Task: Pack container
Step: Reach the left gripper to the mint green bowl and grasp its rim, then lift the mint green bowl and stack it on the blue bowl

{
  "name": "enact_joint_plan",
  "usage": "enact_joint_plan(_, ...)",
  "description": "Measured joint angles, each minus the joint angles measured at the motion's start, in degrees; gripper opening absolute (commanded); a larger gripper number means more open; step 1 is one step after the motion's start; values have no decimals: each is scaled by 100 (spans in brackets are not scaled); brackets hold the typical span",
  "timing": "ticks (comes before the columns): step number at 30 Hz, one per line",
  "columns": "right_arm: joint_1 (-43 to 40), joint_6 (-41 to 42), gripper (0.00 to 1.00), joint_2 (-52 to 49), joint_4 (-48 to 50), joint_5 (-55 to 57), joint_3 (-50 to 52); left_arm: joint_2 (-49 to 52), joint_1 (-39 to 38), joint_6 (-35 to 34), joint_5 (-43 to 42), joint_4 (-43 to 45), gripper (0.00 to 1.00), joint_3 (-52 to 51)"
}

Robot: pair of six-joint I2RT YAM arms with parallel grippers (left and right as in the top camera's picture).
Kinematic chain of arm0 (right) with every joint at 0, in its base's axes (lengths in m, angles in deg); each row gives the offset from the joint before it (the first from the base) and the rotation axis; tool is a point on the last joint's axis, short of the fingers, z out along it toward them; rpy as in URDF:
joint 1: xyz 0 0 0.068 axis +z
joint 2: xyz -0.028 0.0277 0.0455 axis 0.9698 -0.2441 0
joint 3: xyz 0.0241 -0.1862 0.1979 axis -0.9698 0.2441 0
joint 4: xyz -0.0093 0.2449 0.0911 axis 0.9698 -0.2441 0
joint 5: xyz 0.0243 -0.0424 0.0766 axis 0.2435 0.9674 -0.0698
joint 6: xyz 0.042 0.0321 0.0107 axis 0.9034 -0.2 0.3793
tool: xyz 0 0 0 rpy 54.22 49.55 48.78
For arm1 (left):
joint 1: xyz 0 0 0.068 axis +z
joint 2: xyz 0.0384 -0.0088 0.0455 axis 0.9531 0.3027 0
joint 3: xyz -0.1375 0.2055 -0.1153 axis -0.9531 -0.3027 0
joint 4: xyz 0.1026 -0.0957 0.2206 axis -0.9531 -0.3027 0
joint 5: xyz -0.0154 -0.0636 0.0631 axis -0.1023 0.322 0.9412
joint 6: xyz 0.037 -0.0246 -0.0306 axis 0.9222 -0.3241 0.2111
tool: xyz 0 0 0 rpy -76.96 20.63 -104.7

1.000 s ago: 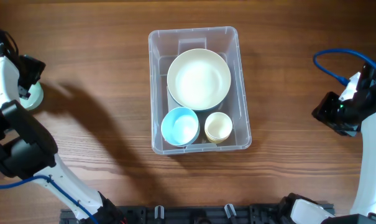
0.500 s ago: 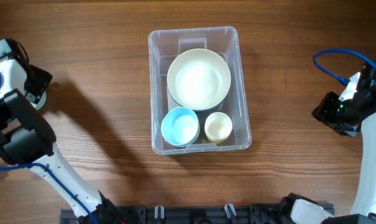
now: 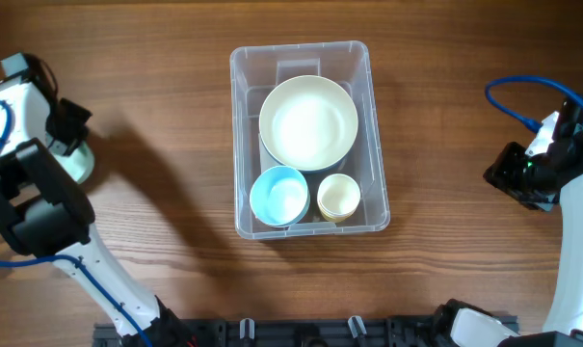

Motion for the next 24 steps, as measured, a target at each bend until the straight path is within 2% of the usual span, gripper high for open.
enact_joint_plan(4,2,-15,43,0,2,0,0,-605,-564,-2,-205,-417,4,-68)
enact_joint_plan(7,2,-15,43,0,-2,-2,0,-1585,-1228,-2,-291,-656,4,-74)
enact_joint_plan(11,2,-15,43,0,-2,-2,0,-2876,-2365,-20,-297,-811,4,-74)
enact_joint_plan(14,2,-15,43,0,-2,-2,0,-3724,-3683,-24,-341,-957,4,-74)
enact_joint_plan(19,2,-15,43,0,-4,-4,0,-3930,-5574,-151,-365,-1320,4,-74)
enact_joint_plan(24,2,-15,43,0,-7,-46,0,-3729,-6570,-354,-376,-1773,4,-74)
